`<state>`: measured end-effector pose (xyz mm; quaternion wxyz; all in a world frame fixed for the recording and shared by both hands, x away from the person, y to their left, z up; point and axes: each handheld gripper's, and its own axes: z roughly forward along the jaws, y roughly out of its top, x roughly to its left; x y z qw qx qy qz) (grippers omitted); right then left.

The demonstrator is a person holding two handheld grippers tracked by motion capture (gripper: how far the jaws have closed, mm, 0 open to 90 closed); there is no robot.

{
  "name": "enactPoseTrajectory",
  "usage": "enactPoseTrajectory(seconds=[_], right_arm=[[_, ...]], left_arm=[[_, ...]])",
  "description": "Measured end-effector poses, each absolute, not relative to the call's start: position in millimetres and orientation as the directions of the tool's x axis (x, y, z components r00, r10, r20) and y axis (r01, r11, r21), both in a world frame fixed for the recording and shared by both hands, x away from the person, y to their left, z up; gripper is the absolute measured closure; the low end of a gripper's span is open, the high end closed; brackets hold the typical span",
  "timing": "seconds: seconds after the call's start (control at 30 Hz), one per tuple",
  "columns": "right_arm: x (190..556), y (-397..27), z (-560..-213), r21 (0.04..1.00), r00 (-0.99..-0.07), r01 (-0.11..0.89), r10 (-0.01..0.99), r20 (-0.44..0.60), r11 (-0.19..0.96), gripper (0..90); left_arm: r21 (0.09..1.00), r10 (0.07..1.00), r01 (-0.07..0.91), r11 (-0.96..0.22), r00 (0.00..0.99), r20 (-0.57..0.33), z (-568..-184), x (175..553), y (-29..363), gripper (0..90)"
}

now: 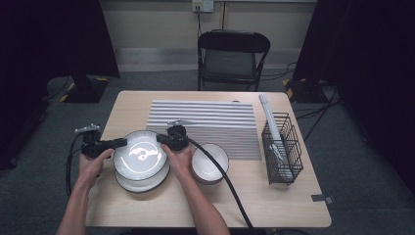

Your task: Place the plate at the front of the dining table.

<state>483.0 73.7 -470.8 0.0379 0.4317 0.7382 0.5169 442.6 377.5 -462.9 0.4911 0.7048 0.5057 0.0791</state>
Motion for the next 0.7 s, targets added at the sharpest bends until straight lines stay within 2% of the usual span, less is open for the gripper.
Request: enactPoseTrajectory(seconds=[0.03, 0.1, 0.17, 0.3, 0.57, 0.63, 0.7], right_arm=[[482.6, 73.8, -470.6, 0.796, -0.624, 0.598, 0.677, 0.390, 0.093, 83.6], [482.1, 73.8, -470.3, 0.797, -0.625, 0.597, 0.677, 0.389, 0.094, 83.7], [482.1, 73.8, -470.3, 0.799, -0.627, 0.594, 0.676, 0.387, 0.094, 83.7], [483.3, 73.6, -469.1, 0.799, -0.618, 0.595, 0.686, 0.384, 0.089, 83.4], [487.3, 72.5, -469.0, 0.800, -0.607, 0.595, 0.693, 0.390, 0.071, 83.5], [486.6, 71.7, -469.4, 0.801, -0.611, 0.594, 0.688, 0.392, 0.072, 83.8], [485.9, 71.6, -469.0, 0.803, -0.613, 0.592, 0.687, 0.390, 0.072, 84.0]], left_arm=[[0.770, 0.783, 0.639, 0.000, 0.479, -0.398, -463.4, 441.9, 378.3, 76.9], [0.770, 0.799, 0.637, -0.034, 0.480, -0.363, -463.0, 441.7, 377.3, 80.5], [0.765, 0.789, 0.644, -0.001, 0.471, -0.395, -464.5, 443.2, 378.8, 85.0], [0.774, 0.810, 0.632, -0.031, 0.470, -0.350, -460.5, 445.4, 373.0, 84.9], [0.785, 0.801, 0.620, 0.004, 0.468, -0.374, -462.1, 449.6, 375.0, 85.3], [0.773, 0.806, 0.635, -0.001, 0.458, -0.375, -461.6, 448.2, 374.3, 84.3], [0.761, 0.800, 0.649, 0.002, 0.456, -0.391, -463.1, 446.2, 373.0, 75.3]])
